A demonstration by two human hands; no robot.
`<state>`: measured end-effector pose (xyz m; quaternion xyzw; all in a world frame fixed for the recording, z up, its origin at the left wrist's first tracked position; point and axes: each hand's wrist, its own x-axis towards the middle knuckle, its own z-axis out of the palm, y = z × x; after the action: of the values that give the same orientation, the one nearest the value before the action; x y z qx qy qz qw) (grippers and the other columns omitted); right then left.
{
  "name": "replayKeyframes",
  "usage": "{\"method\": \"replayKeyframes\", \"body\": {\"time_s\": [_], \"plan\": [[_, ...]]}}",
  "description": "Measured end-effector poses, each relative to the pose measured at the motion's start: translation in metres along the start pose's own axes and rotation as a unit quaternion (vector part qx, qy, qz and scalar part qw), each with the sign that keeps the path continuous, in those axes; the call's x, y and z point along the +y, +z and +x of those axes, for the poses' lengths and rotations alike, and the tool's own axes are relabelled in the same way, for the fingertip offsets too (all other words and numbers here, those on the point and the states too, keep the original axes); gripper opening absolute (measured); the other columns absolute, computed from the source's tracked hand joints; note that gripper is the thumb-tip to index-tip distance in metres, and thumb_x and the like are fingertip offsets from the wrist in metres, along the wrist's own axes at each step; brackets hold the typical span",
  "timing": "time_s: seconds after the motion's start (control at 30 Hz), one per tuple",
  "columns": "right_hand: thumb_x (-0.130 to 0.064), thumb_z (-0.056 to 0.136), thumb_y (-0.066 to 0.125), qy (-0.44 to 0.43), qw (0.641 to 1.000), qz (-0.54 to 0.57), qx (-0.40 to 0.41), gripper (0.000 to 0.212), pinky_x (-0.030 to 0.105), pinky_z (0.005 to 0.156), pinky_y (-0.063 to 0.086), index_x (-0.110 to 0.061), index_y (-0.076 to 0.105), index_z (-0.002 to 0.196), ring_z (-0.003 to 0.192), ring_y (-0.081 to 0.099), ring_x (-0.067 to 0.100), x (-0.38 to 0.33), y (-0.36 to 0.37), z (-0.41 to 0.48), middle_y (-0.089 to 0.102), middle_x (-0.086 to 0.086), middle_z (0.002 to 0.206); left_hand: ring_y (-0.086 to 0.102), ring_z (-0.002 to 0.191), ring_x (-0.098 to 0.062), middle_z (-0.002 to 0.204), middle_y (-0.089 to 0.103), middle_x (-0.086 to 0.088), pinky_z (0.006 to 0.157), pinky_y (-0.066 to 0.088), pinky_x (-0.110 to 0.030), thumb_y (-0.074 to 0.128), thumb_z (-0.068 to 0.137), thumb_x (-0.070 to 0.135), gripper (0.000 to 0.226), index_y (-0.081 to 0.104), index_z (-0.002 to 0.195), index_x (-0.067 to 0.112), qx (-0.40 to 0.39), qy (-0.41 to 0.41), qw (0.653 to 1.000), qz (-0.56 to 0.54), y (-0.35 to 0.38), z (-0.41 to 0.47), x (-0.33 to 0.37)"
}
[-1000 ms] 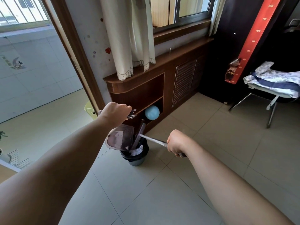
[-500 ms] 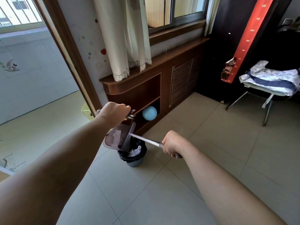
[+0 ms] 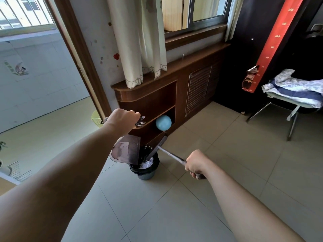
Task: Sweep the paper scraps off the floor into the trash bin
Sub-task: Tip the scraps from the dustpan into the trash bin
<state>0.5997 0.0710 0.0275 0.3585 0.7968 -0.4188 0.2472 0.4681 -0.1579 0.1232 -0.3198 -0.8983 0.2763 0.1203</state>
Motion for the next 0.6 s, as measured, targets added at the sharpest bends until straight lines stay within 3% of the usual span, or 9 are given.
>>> {"method": "replayKeyframes", "body": {"time_s": [0.1,0.2,0.4,0.6], "plan": [[0.006,0.084,0.047,0.002,1.0,0.015,0.001,0.014,0.018,0.041,0.03,0.001,0.06,0.084,0.042,0.041,0.015,0.001,0.004,-0.002,0.05,0.013,0.068,0.071,0.072,-0.018,0.067,0.037,0.007,0.057,0.052,-0.025,0.057,0.094,0.019,0.01,0.054,0.104,0.017,-0.006,-0.001,1.0,-0.001,-0.006,-0.004,0.001],[0.007,0.086,0.048,-0.009,1.0,0.005,0.002,0.012,0.017,0.039,0.031,0.001,0.058,0.08,0.043,0.041,0.015,0.001,0.005,-0.007,0.052,0.014,0.069,0.07,0.069,-0.018,0.063,0.033,0.007,0.06,0.057,-0.027,0.058,0.094,0.021,0.011,0.054,0.103,0.017,-0.01,-0.008,1.0,0.004,-0.01,-0.004,0.0],[0.005,0.088,0.044,-0.009,0.999,0.044,0.01,0.014,0.016,0.039,0.031,0.0,0.057,0.083,0.046,0.042,0.016,-0.006,-0.005,-0.011,0.051,0.013,0.072,0.071,0.072,-0.02,0.08,0.059,0.005,0.063,0.059,-0.032,0.051,0.098,0.02,0.01,0.055,0.105,0.015,-0.002,-0.014,1.0,-0.016,-0.013,-0.006,0.002],[0.005,0.087,0.042,-0.013,0.997,0.069,0.017,0.015,0.016,0.04,0.031,-0.002,0.054,0.084,0.048,0.041,0.016,-0.01,-0.017,-0.009,0.049,0.014,0.073,0.071,0.073,-0.02,0.076,0.054,0.006,0.066,0.059,-0.032,0.051,0.098,0.022,0.011,0.056,0.105,0.016,0.005,-0.013,1.0,-0.018,-0.015,-0.004,0.006]]}}
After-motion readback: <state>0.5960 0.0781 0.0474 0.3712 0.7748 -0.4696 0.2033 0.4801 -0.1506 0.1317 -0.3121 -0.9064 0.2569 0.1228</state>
